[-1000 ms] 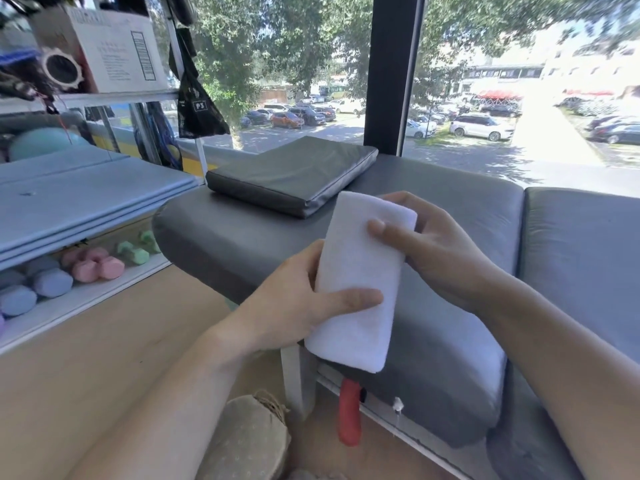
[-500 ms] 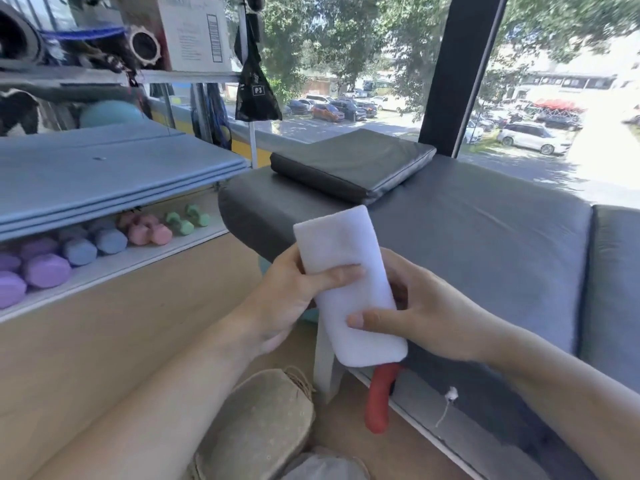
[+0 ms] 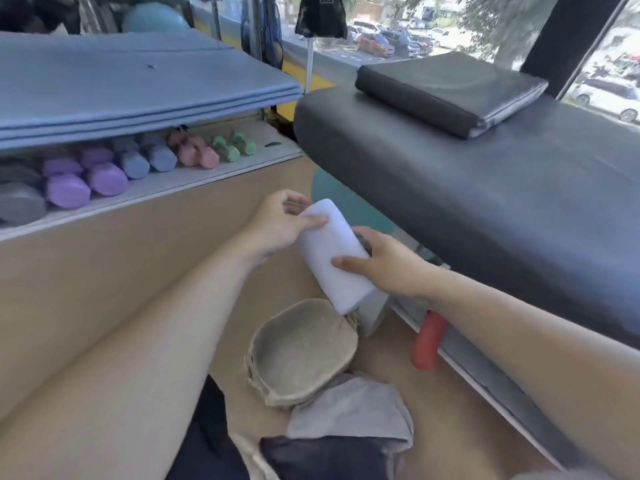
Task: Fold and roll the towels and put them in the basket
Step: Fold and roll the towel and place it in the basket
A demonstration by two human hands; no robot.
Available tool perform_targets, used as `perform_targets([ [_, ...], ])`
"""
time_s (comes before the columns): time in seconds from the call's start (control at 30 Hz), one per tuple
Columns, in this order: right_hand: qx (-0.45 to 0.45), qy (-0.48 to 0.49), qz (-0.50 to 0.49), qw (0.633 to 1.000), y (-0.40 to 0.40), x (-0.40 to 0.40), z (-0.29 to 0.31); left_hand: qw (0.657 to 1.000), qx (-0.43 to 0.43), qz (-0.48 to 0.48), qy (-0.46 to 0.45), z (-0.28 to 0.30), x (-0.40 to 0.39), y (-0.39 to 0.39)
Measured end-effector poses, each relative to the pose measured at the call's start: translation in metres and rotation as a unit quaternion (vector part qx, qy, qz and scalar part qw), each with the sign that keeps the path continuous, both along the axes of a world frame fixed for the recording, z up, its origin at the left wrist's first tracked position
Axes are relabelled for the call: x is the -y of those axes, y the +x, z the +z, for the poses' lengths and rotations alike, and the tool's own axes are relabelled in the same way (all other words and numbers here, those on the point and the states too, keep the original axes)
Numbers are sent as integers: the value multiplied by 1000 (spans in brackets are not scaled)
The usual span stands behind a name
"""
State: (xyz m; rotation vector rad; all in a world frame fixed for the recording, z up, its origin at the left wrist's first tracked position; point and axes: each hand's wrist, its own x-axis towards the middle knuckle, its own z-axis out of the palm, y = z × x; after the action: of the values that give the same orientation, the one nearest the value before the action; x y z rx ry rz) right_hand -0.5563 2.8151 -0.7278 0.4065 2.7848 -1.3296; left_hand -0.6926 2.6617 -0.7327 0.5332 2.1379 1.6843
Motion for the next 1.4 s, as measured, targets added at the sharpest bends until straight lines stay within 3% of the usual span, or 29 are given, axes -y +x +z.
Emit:
perform_targets([
  [0.23,50,-110,-24,992,-52,26,-108,986,29,-8,-162,-69,41,-52],
  [0.37,106,-152,-53,981,-60,38,-174,948,120,-49,-290,-113,66,-59],
  [0.47,155,-169,-54,972,-63,42,-226,921,169,-93,-338,-131,73,-55],
  [0.67,242,-157,-61,956,-63,43,-316,931,180,-78,-308,-142,54,-59],
  [0.77,282,-122,-49,950,-67,50,-340,946,195,-37,-258,-146,45,-61],
  [0.87,306,-87,-26,948,-72,56,-360,943,195,-30,-267,-152,40,-59],
  [1.13,335,-61,20,940,-71,64,-388,935,202,-29,-290,-158,45,-63],
  [1.4,298,-16,39,954,-72,53,-384,935,195,-36,-294,-154,41,-58],
])
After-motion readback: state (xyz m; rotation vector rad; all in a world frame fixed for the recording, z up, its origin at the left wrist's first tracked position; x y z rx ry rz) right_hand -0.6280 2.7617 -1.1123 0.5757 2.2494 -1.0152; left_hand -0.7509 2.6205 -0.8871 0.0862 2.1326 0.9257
